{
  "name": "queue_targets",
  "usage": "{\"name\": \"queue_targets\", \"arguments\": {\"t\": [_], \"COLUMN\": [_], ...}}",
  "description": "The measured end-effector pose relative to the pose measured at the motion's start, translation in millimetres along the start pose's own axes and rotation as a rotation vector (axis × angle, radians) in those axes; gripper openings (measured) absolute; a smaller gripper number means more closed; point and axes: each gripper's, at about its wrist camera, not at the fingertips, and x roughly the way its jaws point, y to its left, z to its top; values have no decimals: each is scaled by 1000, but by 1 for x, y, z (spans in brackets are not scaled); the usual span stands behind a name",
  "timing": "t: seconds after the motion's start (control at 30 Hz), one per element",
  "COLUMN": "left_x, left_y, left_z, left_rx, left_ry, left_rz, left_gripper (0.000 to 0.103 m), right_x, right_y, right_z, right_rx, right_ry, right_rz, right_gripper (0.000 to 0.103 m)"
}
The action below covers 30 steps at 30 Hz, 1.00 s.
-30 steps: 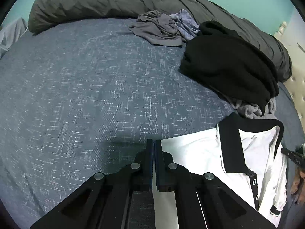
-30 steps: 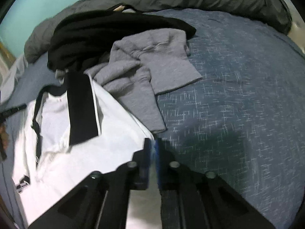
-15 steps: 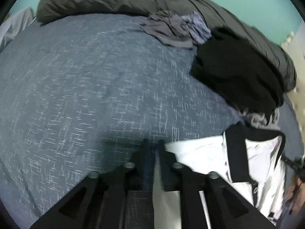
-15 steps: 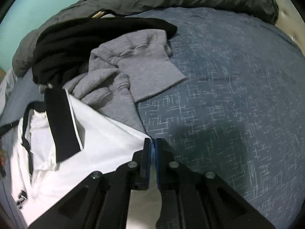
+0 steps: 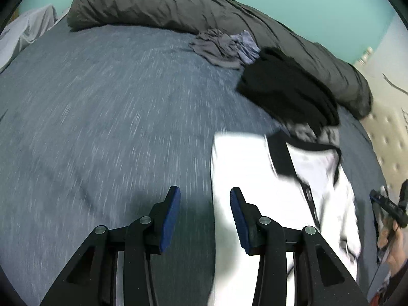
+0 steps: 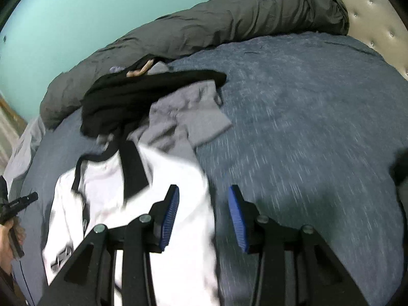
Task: Fold clothes
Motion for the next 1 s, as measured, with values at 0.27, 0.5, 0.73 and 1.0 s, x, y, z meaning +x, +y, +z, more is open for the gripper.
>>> {"name": "queue_targets", "arguments": {"t": [0.27, 0.5, 0.73, 1.0], "left_x": [-71, -120, -147, -166], "left_y": [14, 18, 7, -13], "left_z": [-106, -196, -261, -312], "left_rx": [-15, -39, 1, 42], "left_ry": [83, 159, 225, 287], "left_rz": [-32, -55, -52, -56], "left_gripper": [46, 48, 48, 48], "right_x": [-63, -111, -151, -177], "right_y": [-13, -21, -15, -11], "right_z": [-97, -170, -220, -266], "right_rx": [15, 27, -17, -20], "right_ry": [74, 137, 189, 257], "right_rz": [35, 59, 83, 91], "right_gripper": [44, 48, 49, 50]}}
